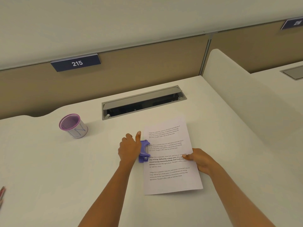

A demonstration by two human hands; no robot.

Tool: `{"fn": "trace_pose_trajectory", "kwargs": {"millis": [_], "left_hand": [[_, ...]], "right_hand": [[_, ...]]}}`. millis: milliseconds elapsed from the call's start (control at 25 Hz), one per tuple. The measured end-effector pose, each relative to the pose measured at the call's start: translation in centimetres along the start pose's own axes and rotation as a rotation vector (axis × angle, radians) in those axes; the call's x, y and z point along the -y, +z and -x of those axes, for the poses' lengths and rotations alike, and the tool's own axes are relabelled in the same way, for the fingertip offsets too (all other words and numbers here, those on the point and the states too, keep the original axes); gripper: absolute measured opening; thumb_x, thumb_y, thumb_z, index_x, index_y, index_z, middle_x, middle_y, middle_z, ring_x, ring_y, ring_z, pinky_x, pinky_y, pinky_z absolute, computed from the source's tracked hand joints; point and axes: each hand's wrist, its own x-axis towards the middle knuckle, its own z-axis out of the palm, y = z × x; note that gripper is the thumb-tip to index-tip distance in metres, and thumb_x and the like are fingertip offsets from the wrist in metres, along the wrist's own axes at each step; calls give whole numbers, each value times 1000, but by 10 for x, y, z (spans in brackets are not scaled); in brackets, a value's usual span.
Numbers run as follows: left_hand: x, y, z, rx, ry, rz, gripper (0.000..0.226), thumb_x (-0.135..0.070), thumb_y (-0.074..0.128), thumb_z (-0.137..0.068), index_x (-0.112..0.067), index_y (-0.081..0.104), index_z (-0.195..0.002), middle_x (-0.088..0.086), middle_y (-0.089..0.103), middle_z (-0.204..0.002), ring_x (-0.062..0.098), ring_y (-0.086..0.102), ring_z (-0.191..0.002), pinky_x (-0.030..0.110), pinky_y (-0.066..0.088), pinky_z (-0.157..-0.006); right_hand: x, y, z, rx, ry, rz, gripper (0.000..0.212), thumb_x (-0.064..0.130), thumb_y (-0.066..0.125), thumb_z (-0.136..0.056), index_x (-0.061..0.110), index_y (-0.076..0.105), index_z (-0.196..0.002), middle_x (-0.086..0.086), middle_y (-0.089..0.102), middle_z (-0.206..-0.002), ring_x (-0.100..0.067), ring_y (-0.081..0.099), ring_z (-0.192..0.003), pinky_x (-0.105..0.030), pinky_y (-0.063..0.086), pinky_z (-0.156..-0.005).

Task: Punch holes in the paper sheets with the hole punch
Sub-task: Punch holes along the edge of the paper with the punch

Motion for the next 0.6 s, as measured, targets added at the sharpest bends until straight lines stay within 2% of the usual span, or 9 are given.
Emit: {"fn": "trace_pose_trajectory", "kwargs": {"millis": [80,200,320,440,520,600], "left_hand": [[-2,12,-3,-96,57,-54,59,-56,27,-96,-13,44,-133,11,52,-133,28,51,-121,43,43,-97],[-1,32,-6,-114,45,-31,59,-51,27,-97,-12,37,-141,12,40,-147,30,36,-136,49,33,-109],[0,43,-8,-115,35,-61,58,-48,25,-99,-12,32,-145,12,29,-155,30,18,-147,54,19,-115],[-1,45,-8,-137,53,-101,58,-46,25,-99,-14,30,-147,11,23,-158,30,12,-149,55,14,-116],[-1,46,-8,-153,66,-131,57,-46,26,-100,-16,28,-148,10,20,-159,30,11,-149,55,12,-117],[-1,49,-9,-156,74,-159,57,-45,25,-100,-18,24,-150,8,16,-161,29,7,-150,54,10,-118]], "right_hand": [[-3,0,-1,8,5,-6,37,-3,66,-85,-2,61,-122,-17,70,-115,-35,66,-107,-51,50,-97],[-6,-1,-4,19,4,-13,37,-2,66,-85,-2,61,-122,-17,70,-116,-35,66,-107,-50,50,-98],[-7,0,-8,19,-3,4,37,-2,65,-86,-2,61,-123,-17,69,-116,-34,66,-108,-50,49,-99],[-5,0,-10,18,1,47,39,2,66,-86,2,61,-125,-12,71,-115,-32,67,-107,-50,49,-100],[-1,9,-8,-94,-53,199,41,14,68,-86,9,58,-126,-7,69,-118,-26,67,-103,-45,52,-96],[0,24,-6,-353,-150,523,53,25,67,-86,12,45,-133,-6,62,-121,-25,62,-102,-35,51,-86]]}}
